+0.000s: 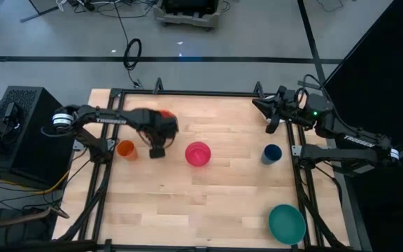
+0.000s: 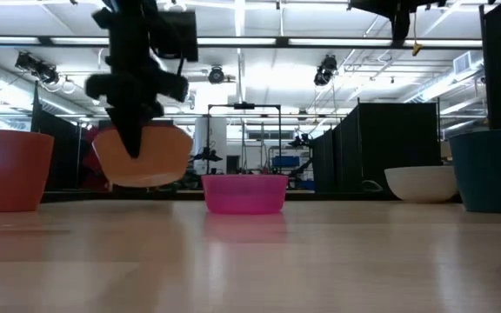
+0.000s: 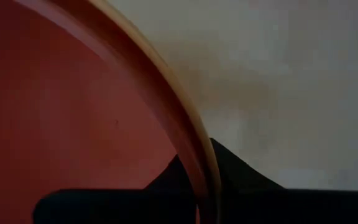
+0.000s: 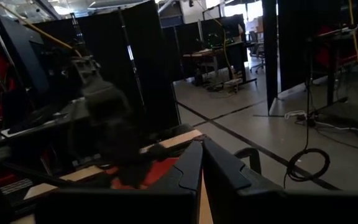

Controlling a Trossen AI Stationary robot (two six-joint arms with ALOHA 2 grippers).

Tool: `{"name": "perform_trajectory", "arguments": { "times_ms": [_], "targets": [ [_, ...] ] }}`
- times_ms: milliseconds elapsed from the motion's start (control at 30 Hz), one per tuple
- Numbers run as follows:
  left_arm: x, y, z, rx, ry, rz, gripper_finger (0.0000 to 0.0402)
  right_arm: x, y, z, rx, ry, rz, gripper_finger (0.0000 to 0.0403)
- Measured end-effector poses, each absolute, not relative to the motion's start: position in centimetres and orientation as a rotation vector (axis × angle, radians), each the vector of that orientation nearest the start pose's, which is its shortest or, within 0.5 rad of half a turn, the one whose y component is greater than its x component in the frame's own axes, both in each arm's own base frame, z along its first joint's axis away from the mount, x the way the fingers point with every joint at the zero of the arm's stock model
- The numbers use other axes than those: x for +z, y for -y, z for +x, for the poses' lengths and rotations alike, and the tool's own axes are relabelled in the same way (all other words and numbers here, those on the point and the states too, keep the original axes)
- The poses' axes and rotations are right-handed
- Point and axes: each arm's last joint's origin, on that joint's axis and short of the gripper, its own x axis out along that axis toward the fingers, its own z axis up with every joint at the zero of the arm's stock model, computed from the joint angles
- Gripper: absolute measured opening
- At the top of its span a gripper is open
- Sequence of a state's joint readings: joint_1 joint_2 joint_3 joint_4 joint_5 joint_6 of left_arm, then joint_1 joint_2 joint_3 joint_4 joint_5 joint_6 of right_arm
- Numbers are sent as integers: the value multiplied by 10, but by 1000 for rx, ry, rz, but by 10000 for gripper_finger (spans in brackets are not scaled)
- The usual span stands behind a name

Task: Nest bowls inside each other
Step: Move the stacked bowls to the middle left of the table

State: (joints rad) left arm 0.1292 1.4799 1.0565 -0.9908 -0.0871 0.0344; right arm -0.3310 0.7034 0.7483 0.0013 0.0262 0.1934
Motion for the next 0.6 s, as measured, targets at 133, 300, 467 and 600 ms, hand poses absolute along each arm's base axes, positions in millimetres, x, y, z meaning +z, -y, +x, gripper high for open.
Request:
{"name": "perform_trajectory", "arguments": {
  "times_ms": [133, 300, 467, 600],
  "targets": [
    [220, 3, 263, 79, -1423, 35, 1, 349, 52, 150, -354, 74, 170, 0],
    [203, 39, 271, 22, -1451, 37, 0, 348, 53, 152, -358, 64, 170, 0],
    [197, 50, 277, 15, -1442, 31, 28, 347, 54, 153, -356, 59, 170, 0],
    [196, 54, 280, 32, -1434, 27, 58, 347, 54, 154, -354, 58, 172, 0]
  ]
}}
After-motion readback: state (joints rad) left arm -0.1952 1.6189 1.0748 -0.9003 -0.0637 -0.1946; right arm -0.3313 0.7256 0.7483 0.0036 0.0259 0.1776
